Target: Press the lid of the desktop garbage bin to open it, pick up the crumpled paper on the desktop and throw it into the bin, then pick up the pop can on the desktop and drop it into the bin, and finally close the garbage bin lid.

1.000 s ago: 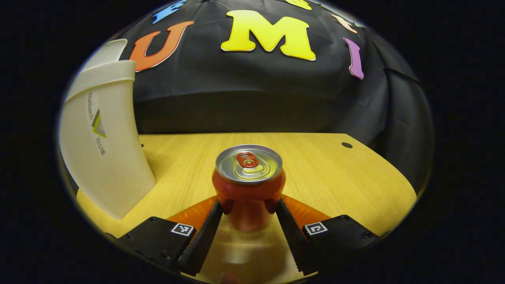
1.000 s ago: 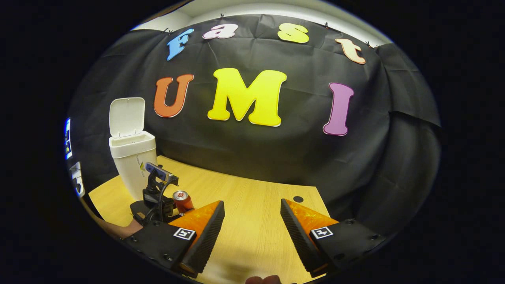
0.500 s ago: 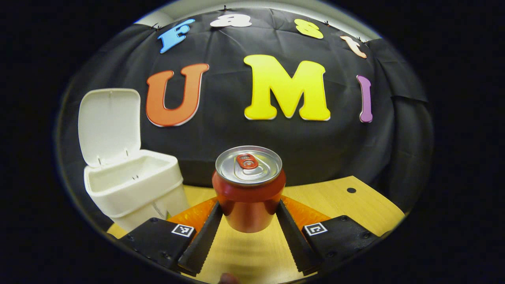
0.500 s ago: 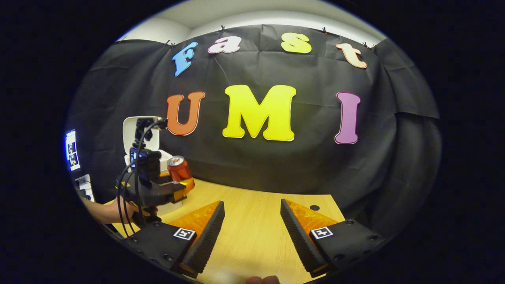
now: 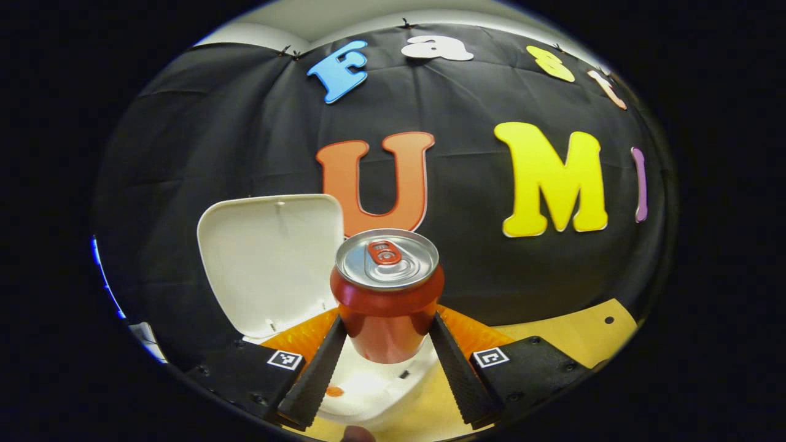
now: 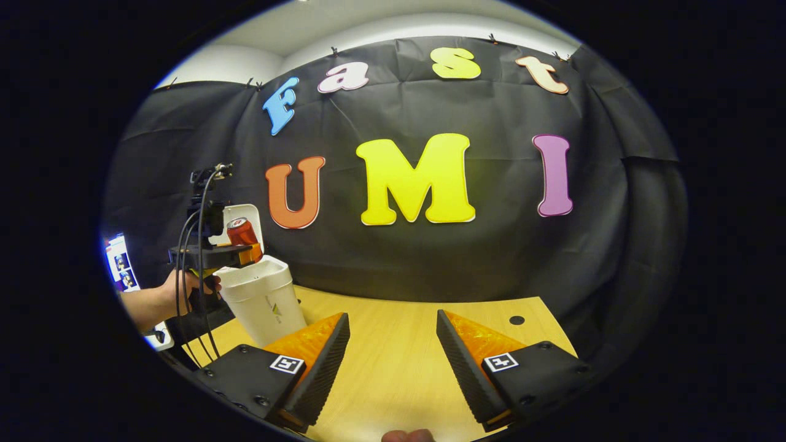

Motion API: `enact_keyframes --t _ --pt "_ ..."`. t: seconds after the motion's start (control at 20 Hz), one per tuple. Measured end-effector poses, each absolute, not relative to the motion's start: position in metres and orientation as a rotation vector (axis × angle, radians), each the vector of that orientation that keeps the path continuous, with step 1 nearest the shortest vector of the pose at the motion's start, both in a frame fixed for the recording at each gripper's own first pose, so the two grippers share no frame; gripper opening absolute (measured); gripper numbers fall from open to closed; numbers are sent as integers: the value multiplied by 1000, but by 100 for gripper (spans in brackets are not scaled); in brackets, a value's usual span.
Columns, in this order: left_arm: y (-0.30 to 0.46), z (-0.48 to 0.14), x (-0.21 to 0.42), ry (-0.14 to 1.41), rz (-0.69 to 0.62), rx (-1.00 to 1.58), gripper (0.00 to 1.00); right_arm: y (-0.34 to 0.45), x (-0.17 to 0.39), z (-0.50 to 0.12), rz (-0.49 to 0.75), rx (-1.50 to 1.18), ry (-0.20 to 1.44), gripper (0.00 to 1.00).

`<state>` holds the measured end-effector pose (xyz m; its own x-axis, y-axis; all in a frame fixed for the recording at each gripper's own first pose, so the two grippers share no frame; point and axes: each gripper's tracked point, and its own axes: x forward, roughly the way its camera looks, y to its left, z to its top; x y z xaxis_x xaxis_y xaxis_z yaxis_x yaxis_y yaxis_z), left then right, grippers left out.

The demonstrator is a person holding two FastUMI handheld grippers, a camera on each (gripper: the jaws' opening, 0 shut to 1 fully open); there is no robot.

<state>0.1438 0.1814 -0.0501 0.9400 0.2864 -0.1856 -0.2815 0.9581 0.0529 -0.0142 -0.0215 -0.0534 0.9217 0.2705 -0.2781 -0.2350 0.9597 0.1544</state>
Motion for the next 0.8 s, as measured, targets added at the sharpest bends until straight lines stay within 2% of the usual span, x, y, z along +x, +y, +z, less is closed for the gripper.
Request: enact_keyframes --t 0.15,0.35,0.6,0.8 --pt "228 -72 156 324 380 -19 86 3 -15 -60 313 141 370 90" --pt "249 -90 161 439 433 -29 86 22 -5 -45 346 141 337 90" --pt "253 -90 159 439 443 -12 94 31 -10 -50 366 141 343 89" --pt "252 -81 159 407 472 -33 96 25 -12 -51 353 136 332 89"
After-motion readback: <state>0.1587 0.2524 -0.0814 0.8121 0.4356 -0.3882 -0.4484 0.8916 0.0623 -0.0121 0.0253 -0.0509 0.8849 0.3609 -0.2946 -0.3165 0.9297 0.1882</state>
